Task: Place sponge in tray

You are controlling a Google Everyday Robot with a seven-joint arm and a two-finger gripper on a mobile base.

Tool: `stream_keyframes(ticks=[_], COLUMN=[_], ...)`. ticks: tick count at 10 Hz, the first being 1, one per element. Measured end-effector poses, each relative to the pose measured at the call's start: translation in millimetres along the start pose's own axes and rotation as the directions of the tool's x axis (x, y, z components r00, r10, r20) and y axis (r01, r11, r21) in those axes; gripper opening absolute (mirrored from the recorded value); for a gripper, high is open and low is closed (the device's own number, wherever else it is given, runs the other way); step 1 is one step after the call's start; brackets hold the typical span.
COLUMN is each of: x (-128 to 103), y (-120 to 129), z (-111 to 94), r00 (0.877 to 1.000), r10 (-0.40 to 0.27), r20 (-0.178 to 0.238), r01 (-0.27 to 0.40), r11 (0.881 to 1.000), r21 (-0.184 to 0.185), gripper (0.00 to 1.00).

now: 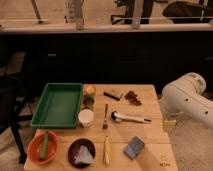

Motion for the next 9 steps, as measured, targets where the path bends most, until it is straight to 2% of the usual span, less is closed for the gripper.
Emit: stream_keyframes(ticks=[6,7,8,9], x=[1,2,2,-8], y=[-2,-6,-8,-6], z=[-1,-4,-6,-3], r00=[1.0,0.999,0.993,0.977], r10=[-0.001,-0.028,-0.103,-0.19], r20=[0.01,0.032,0.053,0.096], r01=[0.001,0.028,0.103,0.191], r11=[1.0,1.0,0.995,0.982], r21=[0.002,0.004,0.003,0.003], gripper=[0.8,0.8,0.8,0.8])
